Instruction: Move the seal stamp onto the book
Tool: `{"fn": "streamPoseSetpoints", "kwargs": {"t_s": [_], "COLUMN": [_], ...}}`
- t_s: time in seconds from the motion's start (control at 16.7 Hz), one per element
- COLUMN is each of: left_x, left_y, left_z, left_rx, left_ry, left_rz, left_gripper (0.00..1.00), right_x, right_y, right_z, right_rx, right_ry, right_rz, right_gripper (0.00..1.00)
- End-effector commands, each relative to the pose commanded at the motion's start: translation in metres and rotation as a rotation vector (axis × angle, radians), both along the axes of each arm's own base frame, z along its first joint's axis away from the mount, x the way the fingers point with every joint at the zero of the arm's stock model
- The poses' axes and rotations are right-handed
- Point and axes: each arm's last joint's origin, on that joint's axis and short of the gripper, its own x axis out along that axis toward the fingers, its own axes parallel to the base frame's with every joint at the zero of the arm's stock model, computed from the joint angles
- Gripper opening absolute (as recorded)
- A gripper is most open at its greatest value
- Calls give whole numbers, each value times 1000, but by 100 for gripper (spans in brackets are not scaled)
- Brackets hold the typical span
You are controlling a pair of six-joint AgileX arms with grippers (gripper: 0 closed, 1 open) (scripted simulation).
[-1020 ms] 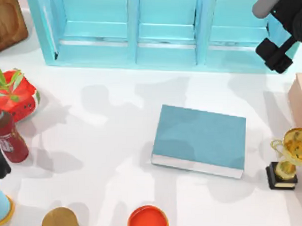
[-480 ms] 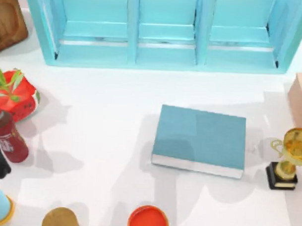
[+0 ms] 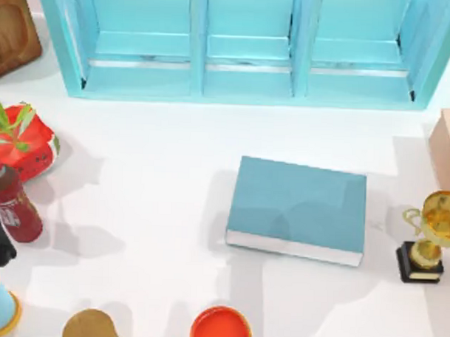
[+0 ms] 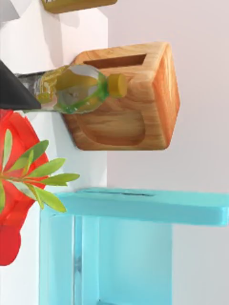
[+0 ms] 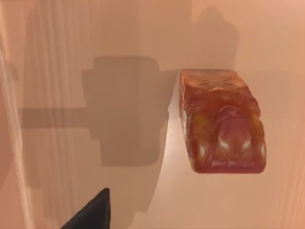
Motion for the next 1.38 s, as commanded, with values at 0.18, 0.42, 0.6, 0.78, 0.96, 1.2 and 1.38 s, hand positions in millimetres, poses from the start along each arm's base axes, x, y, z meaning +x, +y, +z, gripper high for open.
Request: {"fn": "streamPoseSetpoints", "kwargs": {"t_s": [0.18,0.42,0.6,0.78,0.96,1.2,1.38], "left_x": [0,0,0,0,0,0,0], "left_y": [0,0,0,0,0,0,0], "left_z": [0,0,0,0,0,0,0], "left_rx": [0,0,0,0,0,0,0], "left_ry": [0,0,0,0,0,0,0], "left_rz": [0,0,0,0,0,0,0], "left_gripper": [100,100,100,100,100,100,100], "right_x": [0,-1,0,0,0,0,0], "right_y": [1,2,1,0,0,0,0], "right_z": [1,-20,-43,-73,-96,-100,-100], "right_rx": [-3,0,0,0,-1,0,0], "right_ry": [-6,1,0,1,-1,0,0], "right_rz": [5,0,0,0,0,0,0], "right_gripper": [100,100,100,100,100,100,85]}}
